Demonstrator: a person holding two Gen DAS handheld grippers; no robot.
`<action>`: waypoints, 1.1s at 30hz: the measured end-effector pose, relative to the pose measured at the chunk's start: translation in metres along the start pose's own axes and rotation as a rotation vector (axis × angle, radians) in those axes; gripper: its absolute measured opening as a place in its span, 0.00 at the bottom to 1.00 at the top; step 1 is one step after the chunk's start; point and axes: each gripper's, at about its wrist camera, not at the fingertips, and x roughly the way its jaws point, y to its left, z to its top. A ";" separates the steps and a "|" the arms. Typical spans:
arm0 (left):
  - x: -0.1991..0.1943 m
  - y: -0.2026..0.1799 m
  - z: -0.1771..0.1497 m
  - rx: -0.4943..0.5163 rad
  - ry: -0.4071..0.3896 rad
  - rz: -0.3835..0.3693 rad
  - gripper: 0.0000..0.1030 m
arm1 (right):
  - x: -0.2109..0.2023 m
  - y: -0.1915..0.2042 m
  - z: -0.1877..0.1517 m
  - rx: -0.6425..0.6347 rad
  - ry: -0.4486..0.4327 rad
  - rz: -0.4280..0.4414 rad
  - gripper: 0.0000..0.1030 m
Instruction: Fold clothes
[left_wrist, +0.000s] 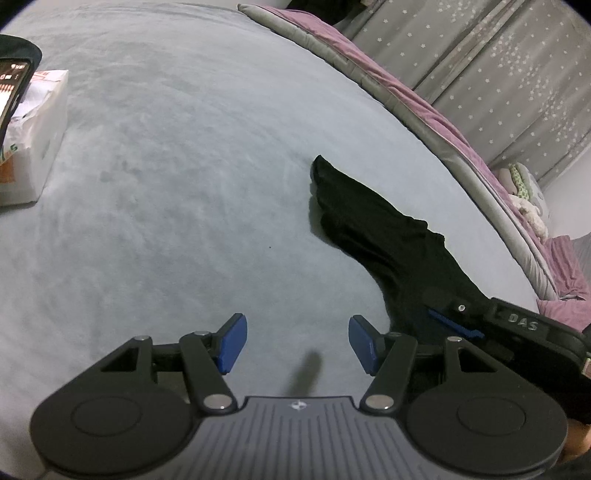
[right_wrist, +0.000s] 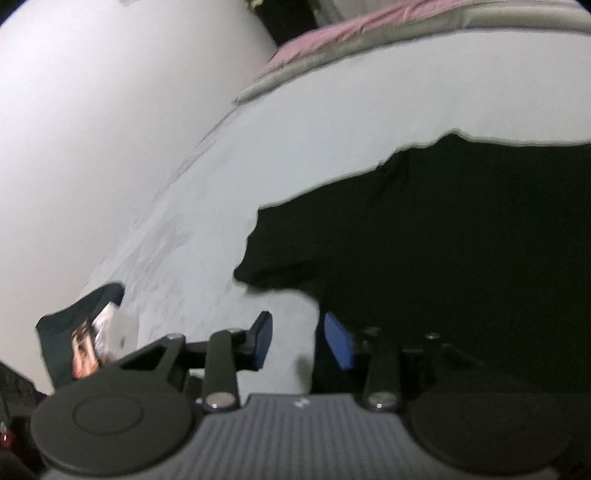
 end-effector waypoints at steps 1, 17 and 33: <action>0.000 0.000 0.000 -0.002 -0.002 0.000 0.58 | 0.000 0.000 0.000 -0.003 -0.008 -0.021 0.17; -0.002 -0.005 -0.004 0.003 -0.011 -0.019 0.58 | -0.029 0.009 -0.038 -0.034 0.070 -0.021 0.19; -0.004 -0.005 -0.004 -0.005 -0.010 -0.018 0.58 | -0.055 0.094 -0.126 -0.340 0.117 -0.109 0.25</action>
